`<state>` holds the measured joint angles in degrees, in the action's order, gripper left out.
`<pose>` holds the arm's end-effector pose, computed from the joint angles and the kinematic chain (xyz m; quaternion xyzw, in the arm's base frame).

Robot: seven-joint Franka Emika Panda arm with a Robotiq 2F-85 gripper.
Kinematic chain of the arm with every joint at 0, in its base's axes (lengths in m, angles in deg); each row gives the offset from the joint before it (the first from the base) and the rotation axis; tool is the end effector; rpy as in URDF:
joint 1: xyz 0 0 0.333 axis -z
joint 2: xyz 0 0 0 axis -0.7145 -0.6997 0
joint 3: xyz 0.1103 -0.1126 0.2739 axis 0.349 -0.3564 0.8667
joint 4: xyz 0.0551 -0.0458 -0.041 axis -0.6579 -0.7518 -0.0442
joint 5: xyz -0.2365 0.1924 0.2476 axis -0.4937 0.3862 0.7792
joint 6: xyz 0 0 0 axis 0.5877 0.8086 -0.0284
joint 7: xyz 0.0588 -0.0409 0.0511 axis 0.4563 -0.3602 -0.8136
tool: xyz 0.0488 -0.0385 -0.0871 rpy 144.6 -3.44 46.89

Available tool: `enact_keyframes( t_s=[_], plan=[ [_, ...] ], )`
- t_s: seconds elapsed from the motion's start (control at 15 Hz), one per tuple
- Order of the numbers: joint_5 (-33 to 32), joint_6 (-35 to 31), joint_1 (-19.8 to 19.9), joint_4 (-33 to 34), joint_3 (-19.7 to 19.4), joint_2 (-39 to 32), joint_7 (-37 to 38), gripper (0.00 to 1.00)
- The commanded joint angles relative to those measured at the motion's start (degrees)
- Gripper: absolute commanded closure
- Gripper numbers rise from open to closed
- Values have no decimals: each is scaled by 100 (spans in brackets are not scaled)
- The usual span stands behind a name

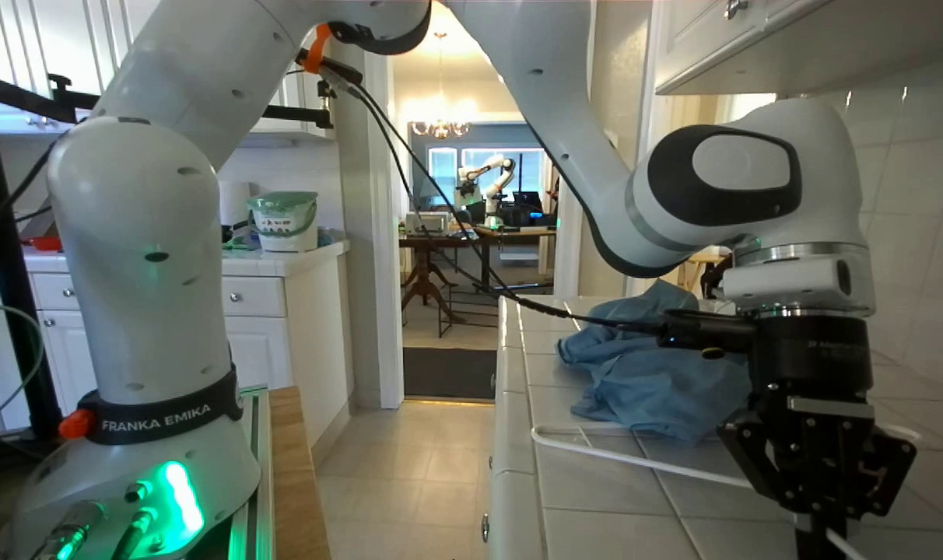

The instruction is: Move the white hanger to the right then place the blue towel on the left.

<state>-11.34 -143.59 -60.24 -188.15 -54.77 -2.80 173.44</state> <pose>0.4830 -0.3289 0.2399 0.4932 -0.8371 0.1023 0.2135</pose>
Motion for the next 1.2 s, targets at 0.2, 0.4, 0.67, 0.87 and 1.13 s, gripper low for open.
enact_keyframes(
  t_s=[0.2,0.4,0.67,0.87,1.13],
  plan=[
    [-799,270,47,-10,285,613,438,47],
    [-1385,194,-128,-84,255,1051,662,26],
    [-2114,-211,-80,-268,685,1891,543,1],
    [-2341,-423,176,-465,1329,2521,422,0],
    [-2606,-93,686,-520,2418,2993,410,0]
  ],
)
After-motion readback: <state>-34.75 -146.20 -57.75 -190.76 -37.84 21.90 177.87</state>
